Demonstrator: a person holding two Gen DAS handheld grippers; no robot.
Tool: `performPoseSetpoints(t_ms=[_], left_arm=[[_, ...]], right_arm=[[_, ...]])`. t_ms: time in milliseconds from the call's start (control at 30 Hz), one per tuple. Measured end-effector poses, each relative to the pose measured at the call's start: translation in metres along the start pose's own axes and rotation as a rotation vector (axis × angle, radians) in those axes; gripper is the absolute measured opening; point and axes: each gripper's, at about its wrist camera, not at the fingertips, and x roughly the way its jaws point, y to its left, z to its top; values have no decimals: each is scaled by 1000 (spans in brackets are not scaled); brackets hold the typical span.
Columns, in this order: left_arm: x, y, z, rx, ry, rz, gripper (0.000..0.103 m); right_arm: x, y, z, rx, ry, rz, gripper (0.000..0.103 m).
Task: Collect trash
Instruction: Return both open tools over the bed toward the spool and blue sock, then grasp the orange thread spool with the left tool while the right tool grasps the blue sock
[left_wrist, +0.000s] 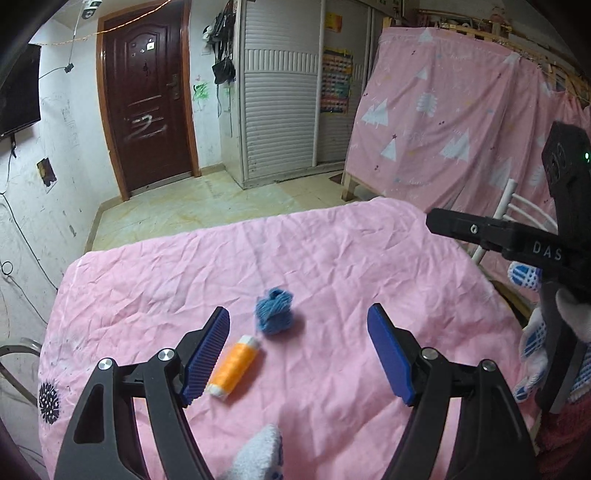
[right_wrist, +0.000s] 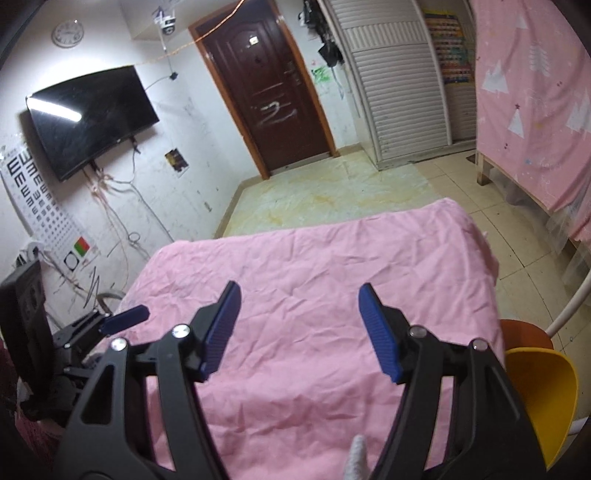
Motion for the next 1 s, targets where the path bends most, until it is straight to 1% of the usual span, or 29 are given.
performPoseSetpoints(t_ms=[100, 233, 333, 500, 600, 700, 767, 867, 1000], left_arm=[[5, 10, -5, -8, 24, 6, 66], [13, 20, -12, -16, 49, 14, 48], [20, 27, -16, -19, 65, 17, 41], [28, 31, -22, -23, 86, 2, 37], [35, 34, -26, -19, 114, 5, 31], [40, 39, -32, -33, 125, 4, 30], [43, 43, -34, -53, 137, -8, 28], [44, 46, -35, -62, 138, -11, 22], [44, 42, -34, -42, 141, 0, 12]], right_arm=[[11, 9, -2, -17, 22, 5, 64], [30, 25, -3, -49, 60, 8, 64], [45, 37, -5, -72, 89, 13, 64], [65, 57, -6, -120, 122, 12, 64], [76, 67, -6, -140, 141, 10, 64], [86, 74, -7, -155, 158, 10, 64], [90, 78, -8, -164, 166, 10, 64], [98, 83, -9, -175, 179, 9, 64], [106, 87, -11, -190, 197, 5, 64]])
